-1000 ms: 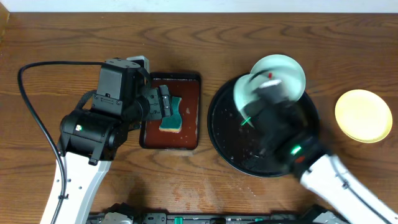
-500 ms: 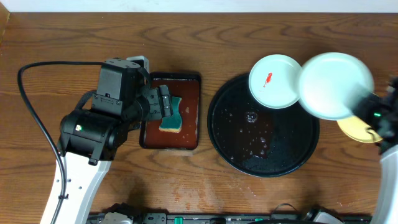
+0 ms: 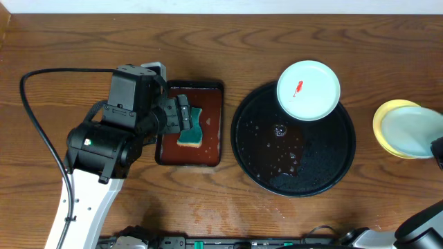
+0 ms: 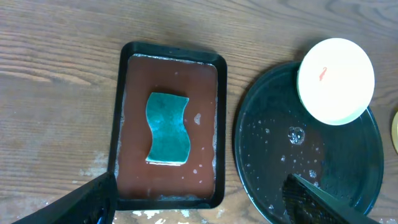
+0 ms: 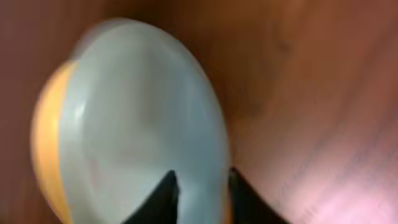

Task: Clean dirty plates on tray and stack at the side
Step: 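Carry the plate right and stack it on the yellow plate, then move right gripper to the red-smeared pale green plate and grasp its rim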

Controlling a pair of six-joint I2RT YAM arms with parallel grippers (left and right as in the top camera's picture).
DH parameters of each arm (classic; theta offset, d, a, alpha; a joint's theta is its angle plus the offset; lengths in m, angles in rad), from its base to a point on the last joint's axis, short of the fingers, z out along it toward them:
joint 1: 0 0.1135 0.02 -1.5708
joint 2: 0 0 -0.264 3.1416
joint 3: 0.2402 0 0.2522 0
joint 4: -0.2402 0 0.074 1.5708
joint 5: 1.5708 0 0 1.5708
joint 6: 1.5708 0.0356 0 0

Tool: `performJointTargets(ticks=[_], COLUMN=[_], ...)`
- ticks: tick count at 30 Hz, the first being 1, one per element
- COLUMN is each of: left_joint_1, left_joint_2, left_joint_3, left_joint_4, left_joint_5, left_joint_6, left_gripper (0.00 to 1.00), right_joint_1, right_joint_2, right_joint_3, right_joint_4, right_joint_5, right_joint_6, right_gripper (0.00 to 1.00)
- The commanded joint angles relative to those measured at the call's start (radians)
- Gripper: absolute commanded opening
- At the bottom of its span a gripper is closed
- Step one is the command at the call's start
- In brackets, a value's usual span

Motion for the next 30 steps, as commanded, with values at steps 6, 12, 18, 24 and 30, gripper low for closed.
performJointTargets(ticks=[6,12,18,24,30], left_joint_1=[0.003,0.003,0.003,0.003,0.003], left_joint_2=[0.001,0.001,0.001,0.001,0.001], left_joint_3=[0.018,0.018,0.018,0.018,0.018], left_joint_4=[-0.003,-0.003,-0.003,-0.003,-0.003], left_joint_5=[-0.002,-0.002,-0.002,-0.002,-0.002], left_joint_6=[0.005,0.005,0.005,0.005,0.005], left_gripper=[0.85,0.85,0.85,0.85,0.85], right_joint_1=[0.199,0.512,0.698,0.703,0.716], right_joint_2=[-0.147,-0.162,0.012,0.180,0.282], right_joint_3=[0.032,0.030,0.030,0.030,0.030], right_joint_4=[-0.002,-0.035,0.094,0.266,0.336], right_joint_5=[-0.304,-0.099,0.102,-0.021,-0.110], right_joint_6=[-0.197,-0.252,-0.358,-0.371,-0.367], right_gripper=[0.29,0.48,0.58,0.54,0.43])
